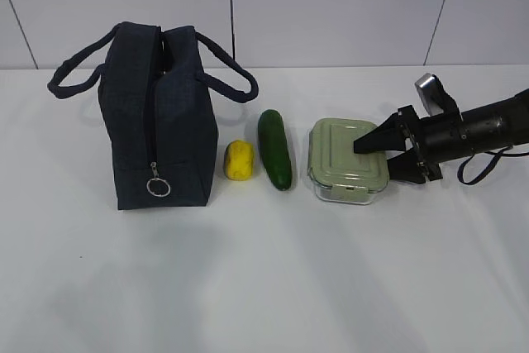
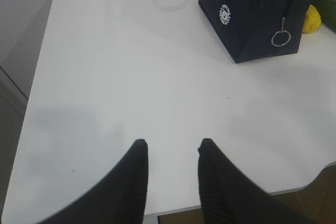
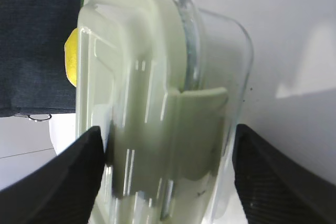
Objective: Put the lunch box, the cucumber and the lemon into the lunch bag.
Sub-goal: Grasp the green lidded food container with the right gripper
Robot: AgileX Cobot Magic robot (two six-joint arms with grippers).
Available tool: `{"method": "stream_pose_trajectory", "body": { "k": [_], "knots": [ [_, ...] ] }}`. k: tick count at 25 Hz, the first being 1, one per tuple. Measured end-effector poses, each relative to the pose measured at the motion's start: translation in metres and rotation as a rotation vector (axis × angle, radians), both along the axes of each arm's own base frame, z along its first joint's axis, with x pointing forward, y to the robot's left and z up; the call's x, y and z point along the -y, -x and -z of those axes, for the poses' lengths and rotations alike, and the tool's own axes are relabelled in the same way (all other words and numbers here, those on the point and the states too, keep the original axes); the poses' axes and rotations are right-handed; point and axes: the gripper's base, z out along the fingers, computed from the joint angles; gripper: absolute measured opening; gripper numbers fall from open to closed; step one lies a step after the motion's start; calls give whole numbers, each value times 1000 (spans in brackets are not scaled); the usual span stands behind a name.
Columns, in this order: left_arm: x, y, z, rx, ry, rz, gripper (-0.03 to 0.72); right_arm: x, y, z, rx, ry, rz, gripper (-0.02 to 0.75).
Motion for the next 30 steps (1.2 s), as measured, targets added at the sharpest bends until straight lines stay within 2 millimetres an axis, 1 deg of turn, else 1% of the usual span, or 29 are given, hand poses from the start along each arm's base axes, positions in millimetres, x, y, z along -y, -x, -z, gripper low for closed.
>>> {"method": "stream_pose_trajectory", "body": {
  "k": [5,10,14,28,30],
  "knots": [
    [0,0,0,0,0,0,236,0,0,0,2,0,-1,568],
    [0,0,0,0,0,0,236,0,0,0,3,-3,2,513],
    [0,0,0,0,0,0,236,0,-1,-1,10,-5,0,491],
    [0,0,0,0,0,0,236,0,-1,-1,28,-1,-9,480],
    [0,0,0,0,0,0,236,0,-1,-1,27,-2,-10,469]
  ]
}}
